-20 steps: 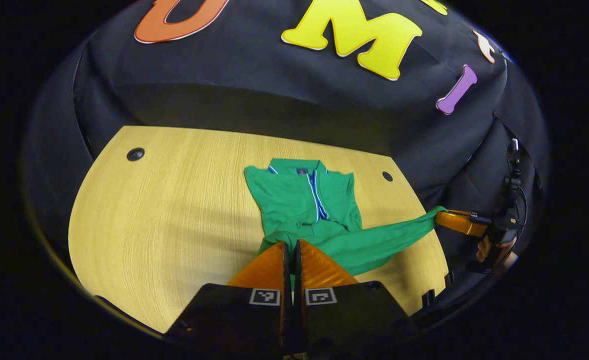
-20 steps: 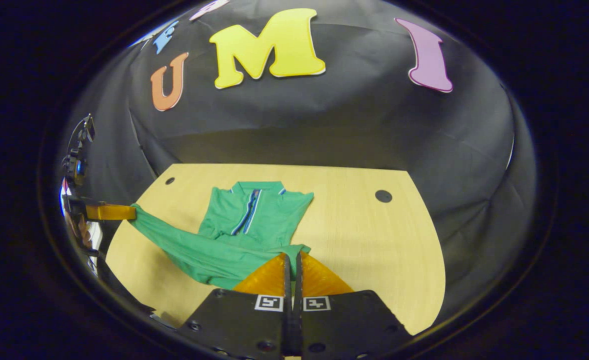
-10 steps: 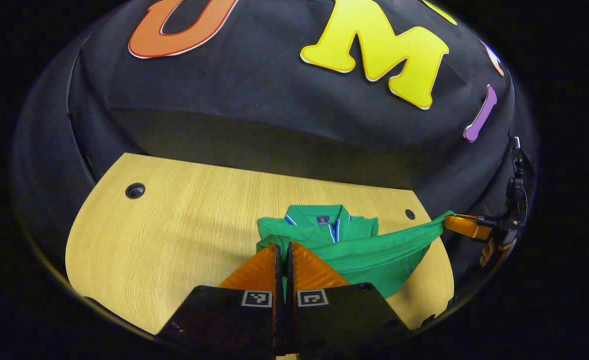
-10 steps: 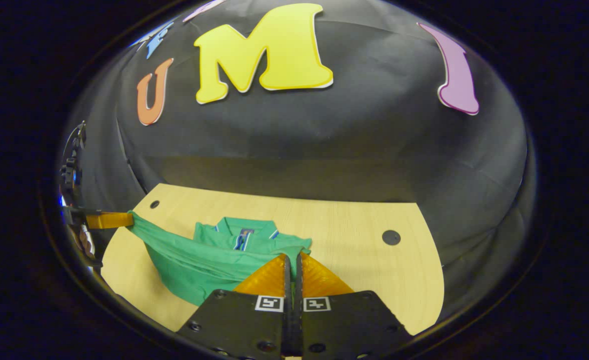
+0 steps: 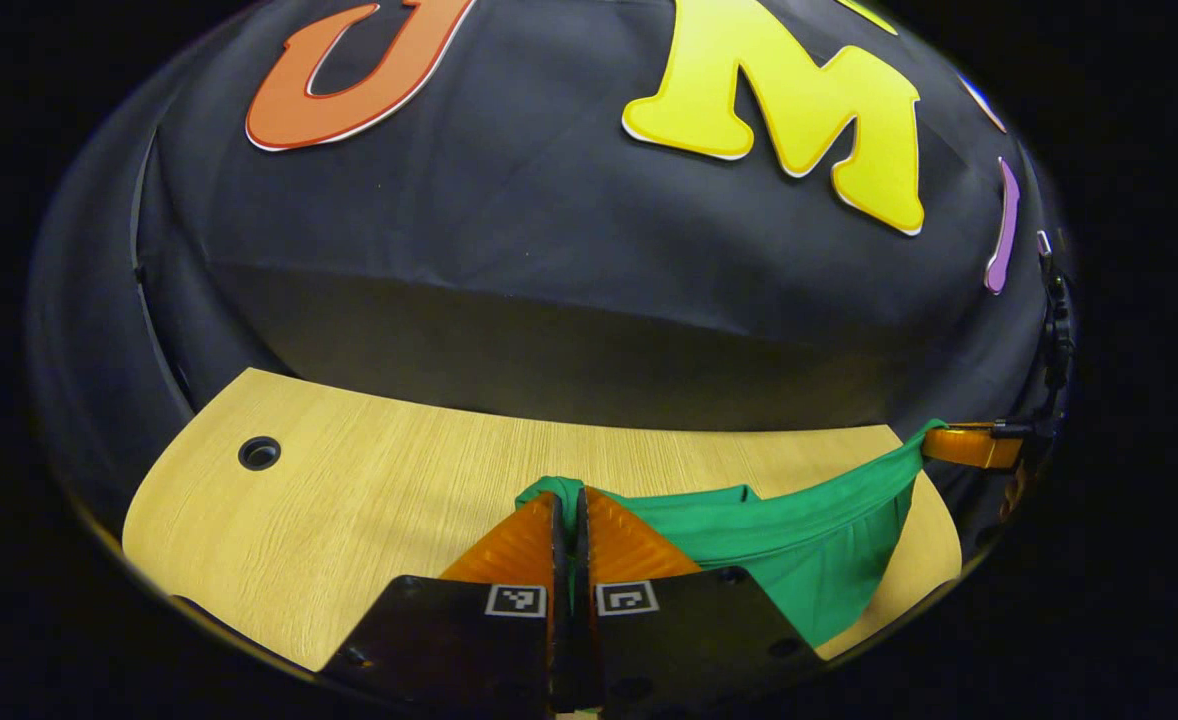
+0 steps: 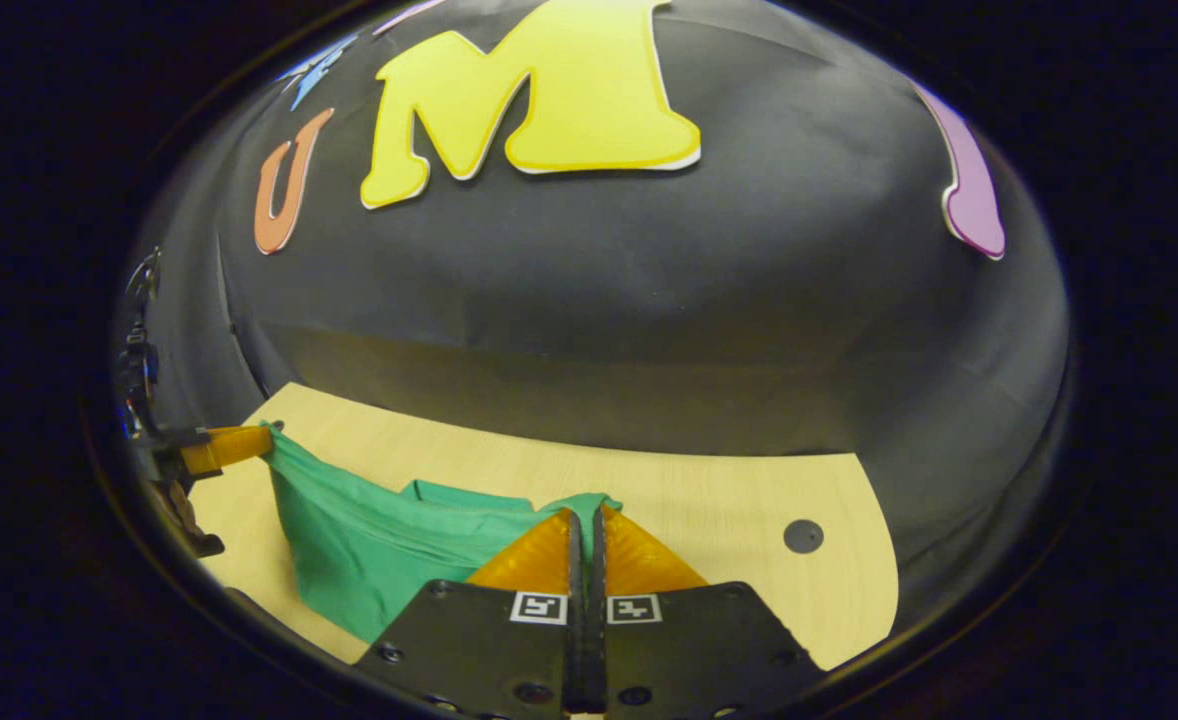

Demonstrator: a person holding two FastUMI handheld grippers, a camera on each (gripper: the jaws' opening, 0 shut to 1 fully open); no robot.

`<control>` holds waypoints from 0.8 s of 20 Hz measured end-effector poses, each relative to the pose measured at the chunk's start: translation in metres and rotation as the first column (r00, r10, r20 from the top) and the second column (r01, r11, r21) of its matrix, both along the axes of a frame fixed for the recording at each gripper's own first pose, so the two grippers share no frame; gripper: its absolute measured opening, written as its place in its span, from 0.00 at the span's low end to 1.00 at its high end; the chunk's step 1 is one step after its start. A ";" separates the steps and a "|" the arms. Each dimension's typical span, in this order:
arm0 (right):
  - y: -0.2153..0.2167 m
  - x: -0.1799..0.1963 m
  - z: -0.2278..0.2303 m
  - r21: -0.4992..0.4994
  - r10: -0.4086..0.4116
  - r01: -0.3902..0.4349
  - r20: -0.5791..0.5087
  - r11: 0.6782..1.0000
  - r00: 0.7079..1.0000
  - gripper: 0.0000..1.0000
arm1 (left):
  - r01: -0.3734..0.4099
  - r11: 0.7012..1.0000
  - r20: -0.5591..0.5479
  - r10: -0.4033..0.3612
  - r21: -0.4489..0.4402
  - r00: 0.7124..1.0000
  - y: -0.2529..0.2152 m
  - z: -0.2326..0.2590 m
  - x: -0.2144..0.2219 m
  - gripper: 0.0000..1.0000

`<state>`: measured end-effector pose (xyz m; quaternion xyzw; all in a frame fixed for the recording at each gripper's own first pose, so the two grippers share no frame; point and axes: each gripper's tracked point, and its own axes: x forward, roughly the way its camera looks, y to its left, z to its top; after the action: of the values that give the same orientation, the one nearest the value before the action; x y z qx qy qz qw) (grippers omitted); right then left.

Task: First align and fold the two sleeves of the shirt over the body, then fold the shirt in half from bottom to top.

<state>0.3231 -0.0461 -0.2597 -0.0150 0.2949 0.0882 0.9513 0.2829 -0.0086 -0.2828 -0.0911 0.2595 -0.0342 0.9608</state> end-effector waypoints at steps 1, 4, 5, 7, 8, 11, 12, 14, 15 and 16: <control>0.000 0.005 -0.005 -0.004 -0.002 0.002 -0.001 1.000 1.000 0.00 | -0.014 1.000 0.016 0.014 -0.001 1.000 0.002 -0.004 0.006 0.06; 0.002 0.017 -0.026 -0.014 -0.007 0.007 -0.015 1.000 1.000 0.00 | -0.037 0.999 0.024 0.037 0.010 0.999 0.002 -0.018 0.019 0.08; 0.001 0.021 -0.035 -0.030 -0.011 0.011 -0.023 1.000 1.000 0.00 | -0.024 1.000 0.013 0.024 0.006 1.000 -0.002 -0.026 0.020 0.09; 0.001 0.022 -0.050 -0.026 -0.025 0.024 -0.042 0.999 0.999 0.04 | -0.012 1.000 -0.018 0.012 0.015 1.000 -0.006 -0.041 0.021 0.13; -0.001 0.023 -0.058 -0.030 -0.032 0.030 -0.056 0.999 0.998 0.10 | -0.016 0.999 -0.042 0.018 0.029 0.999 -0.006 -0.048 0.020 0.20; -0.004 0.017 -0.061 -0.030 -0.042 0.041 -0.051 0.999 0.998 0.62 | -0.033 0.996 -0.087 0.040 0.081 0.995 -0.005 -0.056 0.010 1.00; -0.004 0.013 -0.058 -0.024 -0.050 0.049 -0.040 0.999 0.998 0.87 | -0.032 0.996 -0.073 0.037 0.080 0.997 -0.007 -0.048 0.009 1.00; -0.006 0.003 -0.047 -0.014 -0.073 0.073 -0.006 0.997 0.997 0.90 | -0.033 0.995 -0.032 0.036 0.095 0.999 -0.008 -0.029 0.011 1.00; -0.008 -0.002 -0.038 -0.009 -0.086 0.086 0.014 0.996 0.996 0.93 | -0.035 0.993 -0.009 0.036 0.110 0.999 -0.008 -0.018 0.011 1.00; -0.008 -0.008 -0.029 -0.004 -0.096 0.096 0.034 0.995 0.995 0.98 | -0.039 0.992 0.015 0.037 0.121 0.999 -0.007 -0.005 0.007 1.00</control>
<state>0.3155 -0.0538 -0.2886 -0.0053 0.2795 0.0414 0.9593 0.2900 -0.0159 -0.2873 -0.0371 0.2534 -0.0007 0.9666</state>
